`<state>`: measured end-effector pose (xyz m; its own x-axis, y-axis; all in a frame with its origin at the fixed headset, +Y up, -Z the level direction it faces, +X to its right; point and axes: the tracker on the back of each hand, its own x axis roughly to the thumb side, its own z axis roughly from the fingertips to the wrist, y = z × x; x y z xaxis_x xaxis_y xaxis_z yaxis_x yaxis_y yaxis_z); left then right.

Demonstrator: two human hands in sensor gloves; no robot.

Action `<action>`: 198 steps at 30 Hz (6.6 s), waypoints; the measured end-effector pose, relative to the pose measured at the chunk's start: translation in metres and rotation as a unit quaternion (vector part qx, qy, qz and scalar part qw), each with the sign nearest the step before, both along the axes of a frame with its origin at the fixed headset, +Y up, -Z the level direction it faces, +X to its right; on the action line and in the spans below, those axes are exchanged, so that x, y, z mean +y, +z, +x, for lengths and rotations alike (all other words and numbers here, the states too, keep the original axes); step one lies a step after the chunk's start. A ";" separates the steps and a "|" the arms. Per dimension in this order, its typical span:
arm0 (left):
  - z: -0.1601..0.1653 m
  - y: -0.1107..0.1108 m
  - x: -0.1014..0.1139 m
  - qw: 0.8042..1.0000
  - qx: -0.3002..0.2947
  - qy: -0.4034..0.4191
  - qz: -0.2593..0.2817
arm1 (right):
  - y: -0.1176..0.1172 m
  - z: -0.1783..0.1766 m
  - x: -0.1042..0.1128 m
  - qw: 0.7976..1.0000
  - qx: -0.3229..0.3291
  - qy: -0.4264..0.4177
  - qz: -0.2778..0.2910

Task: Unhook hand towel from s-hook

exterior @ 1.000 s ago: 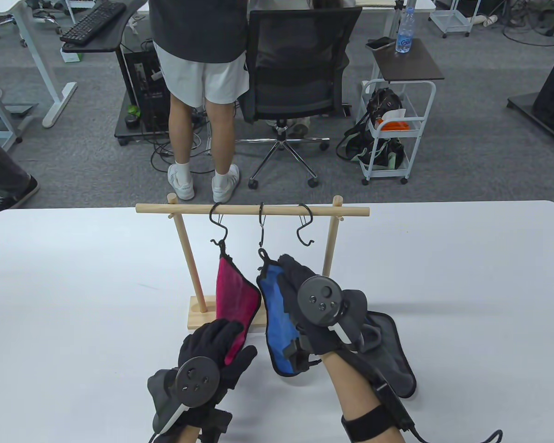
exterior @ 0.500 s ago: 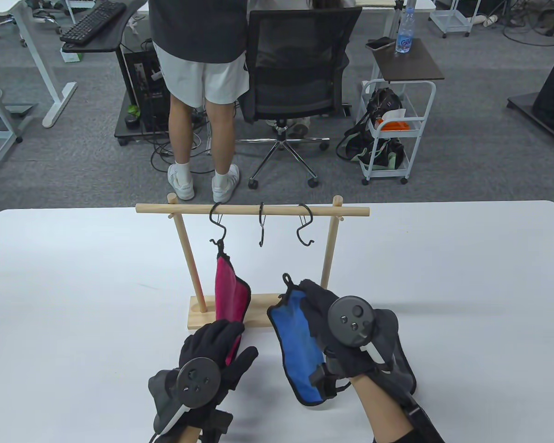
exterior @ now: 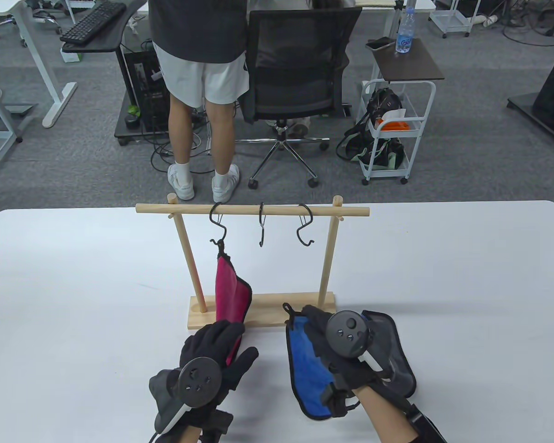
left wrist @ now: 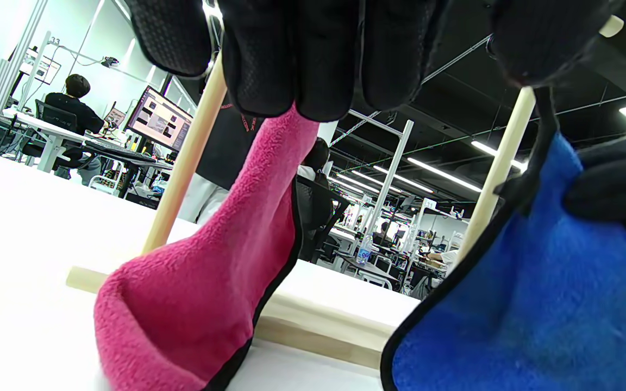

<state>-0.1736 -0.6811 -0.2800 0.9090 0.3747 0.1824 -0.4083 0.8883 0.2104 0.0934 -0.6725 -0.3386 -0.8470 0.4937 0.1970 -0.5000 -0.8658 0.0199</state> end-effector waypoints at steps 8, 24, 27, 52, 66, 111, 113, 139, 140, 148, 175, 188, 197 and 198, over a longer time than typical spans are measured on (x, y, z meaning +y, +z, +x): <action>0.000 -0.001 0.000 1.000 0.001 -0.002 -0.003 | -0.001 -0.010 -0.023 0.998 0.029 0.035 -0.045; -0.001 -0.001 -0.001 1.000 0.001 0.001 -0.003 | -0.005 -0.035 -0.066 0.985 0.065 0.115 -0.113; -0.001 -0.001 -0.001 1.000 0.000 0.001 -0.003 | -0.004 -0.037 -0.068 0.983 0.070 0.122 -0.119; 0.001 -0.001 -0.001 1.000 -0.004 -0.002 -0.006 | 0.001 -0.028 -0.020 0.992 0.071 0.065 -0.076; 0.005 -0.001 -0.003 1.000 -0.011 -0.010 -0.013 | 0.015 0.004 0.007 1.000 0.009 0.002 0.016; -0.025 -0.060 0.063 0.992 0.101 0.035 0.060 | 0.027 0.025 -0.001 0.998 -0.015 -0.032 0.043; -0.026 -0.068 0.060 0.992 0.110 0.042 0.038 | 0.027 0.026 -0.001 0.998 -0.016 -0.032 0.044; -0.031 -0.095 0.051 0.986 0.156 0.063 -0.006 | 0.028 0.031 0.001 0.998 -0.020 -0.039 0.046; -0.033 -0.093 0.054 0.986 0.157 0.062 -0.004 | 0.029 0.030 0.001 0.998 -0.020 -0.038 0.047; -0.041 -0.079 0.071 0.986 0.155 0.060 0.015 | 0.029 0.029 0.001 0.998 -0.018 -0.035 0.049; -0.105 -0.028 0.039 0.970 0.228 0.079 0.010 | 0.032 0.024 0.001 0.998 -0.007 -0.033 0.052; -0.127 -0.042 -0.003 0.963 0.264 -0.007 -0.047 | 0.031 0.026 0.001 0.998 -0.014 -0.035 0.048; -0.118 -0.057 -0.032 0.958 0.240 -0.097 -0.125 | 0.031 0.027 0.001 0.998 -0.017 -0.033 0.043; -0.116 -0.059 -0.035 0.958 0.234 -0.102 -0.135 | 0.031 0.027 0.001 0.998 -0.017 -0.033 0.042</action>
